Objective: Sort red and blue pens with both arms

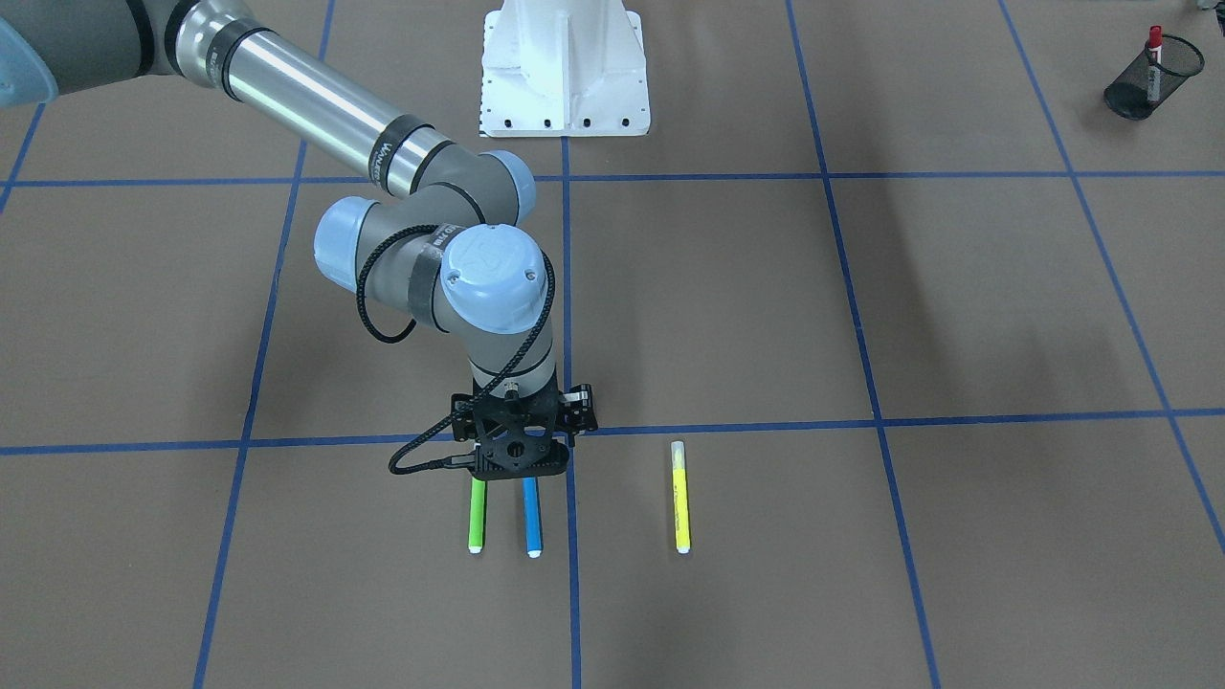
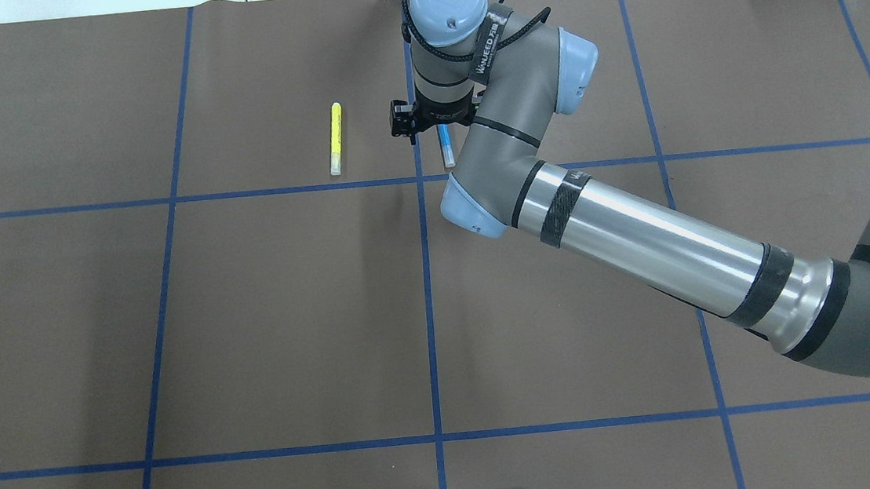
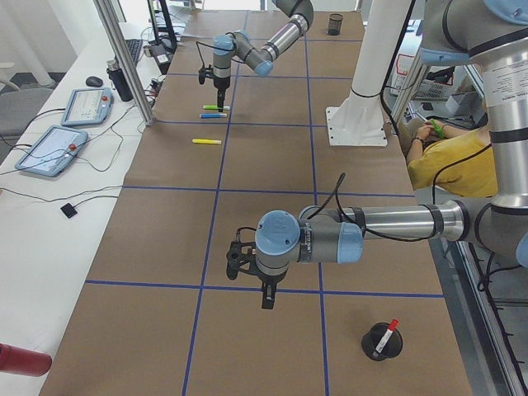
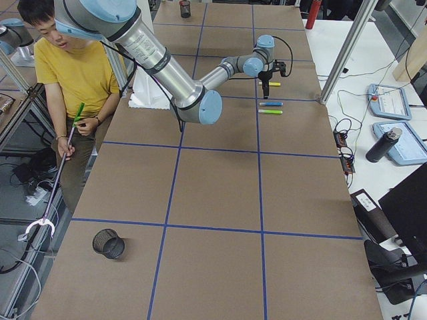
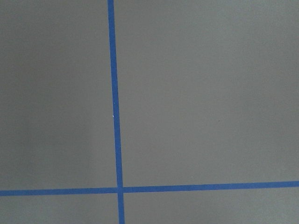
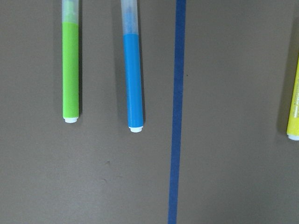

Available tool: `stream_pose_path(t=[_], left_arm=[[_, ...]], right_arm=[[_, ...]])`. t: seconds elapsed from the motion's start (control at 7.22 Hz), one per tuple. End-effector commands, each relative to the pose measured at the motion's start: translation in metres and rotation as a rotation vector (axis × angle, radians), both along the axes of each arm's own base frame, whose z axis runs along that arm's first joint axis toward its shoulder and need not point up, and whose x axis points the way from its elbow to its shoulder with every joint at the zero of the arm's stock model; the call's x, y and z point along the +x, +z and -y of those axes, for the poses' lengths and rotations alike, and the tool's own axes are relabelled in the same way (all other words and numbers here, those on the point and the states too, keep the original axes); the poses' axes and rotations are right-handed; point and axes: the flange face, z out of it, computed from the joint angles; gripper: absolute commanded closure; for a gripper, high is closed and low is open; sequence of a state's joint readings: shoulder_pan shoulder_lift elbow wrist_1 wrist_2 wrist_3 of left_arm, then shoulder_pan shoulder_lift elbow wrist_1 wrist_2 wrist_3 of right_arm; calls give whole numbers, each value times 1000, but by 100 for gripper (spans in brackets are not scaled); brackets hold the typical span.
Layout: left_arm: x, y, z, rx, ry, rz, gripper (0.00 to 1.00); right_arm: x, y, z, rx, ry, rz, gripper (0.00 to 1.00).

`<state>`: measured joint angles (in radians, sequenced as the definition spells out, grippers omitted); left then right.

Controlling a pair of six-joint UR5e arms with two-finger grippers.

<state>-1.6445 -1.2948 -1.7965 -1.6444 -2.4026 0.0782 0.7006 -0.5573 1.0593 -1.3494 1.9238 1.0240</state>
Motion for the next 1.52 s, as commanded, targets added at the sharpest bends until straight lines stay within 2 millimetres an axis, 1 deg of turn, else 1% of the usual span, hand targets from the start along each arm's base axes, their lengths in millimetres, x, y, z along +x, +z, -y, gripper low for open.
stream_pose_path(t=[0.0,0.14,0.28,0.42,0.55,0.69,0.83,1.11,1.25,1.38], left_arm=[[0,-1,0,1,0,0,0],[1,-1,1,0,1,0,0],[0,-1,1,2,1,2,0],[0,-1,1,2,1,2,0],[0,-2,2,3,1,2,0],[0,-3,3,5,1,2,0],[1,-3,4,6,2,2,0],[1,-4,6,9,4,3,0],[1,-5,6,11,4,3,0],[2,-5,6,11,5,3,0]], right_arm=[[-13,15,-1,9,-6,-14,5],[-17,23,1,34,12,-6,19],[-18,25,2,33,14,-8,35],[-20,25,2,33,12,-8,46],[-21,27,1,33,11,-12,50],[-23,30,2,40,10,-5,50],[-28,41,4,45,10,-1,50],[-31,42,3,50,11,-1,50],[-32,42,2,49,8,-2,53],[-33,41,1,49,8,-1,59]])
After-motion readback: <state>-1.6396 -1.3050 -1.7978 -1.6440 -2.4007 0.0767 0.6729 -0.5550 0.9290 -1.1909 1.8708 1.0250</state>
